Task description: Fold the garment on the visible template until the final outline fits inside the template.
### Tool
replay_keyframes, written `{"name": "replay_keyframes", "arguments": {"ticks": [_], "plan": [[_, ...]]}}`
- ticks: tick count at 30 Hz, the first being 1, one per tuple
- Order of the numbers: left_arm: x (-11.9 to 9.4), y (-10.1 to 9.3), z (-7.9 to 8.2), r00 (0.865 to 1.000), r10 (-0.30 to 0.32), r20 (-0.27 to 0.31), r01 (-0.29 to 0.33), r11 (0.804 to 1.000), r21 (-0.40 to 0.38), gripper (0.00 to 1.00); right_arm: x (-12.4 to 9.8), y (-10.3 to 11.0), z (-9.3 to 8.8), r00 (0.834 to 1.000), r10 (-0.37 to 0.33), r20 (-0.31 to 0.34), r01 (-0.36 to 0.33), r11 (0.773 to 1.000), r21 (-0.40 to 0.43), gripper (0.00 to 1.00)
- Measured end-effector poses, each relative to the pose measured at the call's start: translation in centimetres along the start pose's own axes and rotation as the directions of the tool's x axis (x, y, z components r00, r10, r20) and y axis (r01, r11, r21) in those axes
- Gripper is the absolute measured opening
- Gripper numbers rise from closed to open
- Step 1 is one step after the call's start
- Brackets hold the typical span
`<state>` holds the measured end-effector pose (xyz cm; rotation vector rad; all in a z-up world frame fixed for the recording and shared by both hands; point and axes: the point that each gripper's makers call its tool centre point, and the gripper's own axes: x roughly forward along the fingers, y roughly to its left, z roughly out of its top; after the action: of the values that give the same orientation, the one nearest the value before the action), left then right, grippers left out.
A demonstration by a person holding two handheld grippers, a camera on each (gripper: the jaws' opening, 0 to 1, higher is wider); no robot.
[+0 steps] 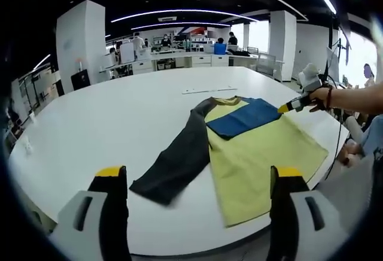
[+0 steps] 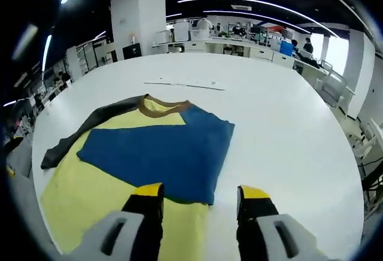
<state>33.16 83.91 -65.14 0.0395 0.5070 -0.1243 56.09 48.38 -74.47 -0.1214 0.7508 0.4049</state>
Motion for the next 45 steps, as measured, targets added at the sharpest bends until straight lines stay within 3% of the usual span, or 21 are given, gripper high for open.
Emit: {"name": "replay_keyframes", "arguments": {"ticks": [9, 15, 29, 38, 45], "plan": [[-0.1, 0.2, -0.2, 1.000, 0.011, -0.008, -0.011, 1.000, 0.000, 0.95, 0.8, -0.3, -1.2, 1.000, -0.020, -0.013, 0.021, 0.998, 0.061, 0.22], [-0.1, 0.3, -0.4, 1.000, 0.014, -0.015, -0.014, 1.000, 0.003, 0.94, 1.1, -0.2, -2.2, 0.998, -0.044, -0.049, 0.049, 0.993, 0.105, 0.19], [0.0, 0.6, -0.8, 0.999, 0.019, -0.028, -0.019, 1.000, 0.013, 0.93, 1.4, 0.4, -2.2, 0.997, -0.063, -0.043, 0.069, 0.984, 0.166, 0.05], [0.0, 0.8, -1.1, 0.999, 0.022, -0.038, -0.022, 1.000, 0.014, 0.93, 1.5, 0.6, -2.3, 0.997, -0.038, -0.062, 0.043, 0.994, 0.098, 0.01], [0.1, 1.1, -1.3, 0.999, 0.028, -0.047, -0.027, 1.000, 0.013, 0.92, 1.3, -0.8, -2.6, 0.997, -0.032, -0.076, 0.038, 0.996, 0.075, 0.01]]}}
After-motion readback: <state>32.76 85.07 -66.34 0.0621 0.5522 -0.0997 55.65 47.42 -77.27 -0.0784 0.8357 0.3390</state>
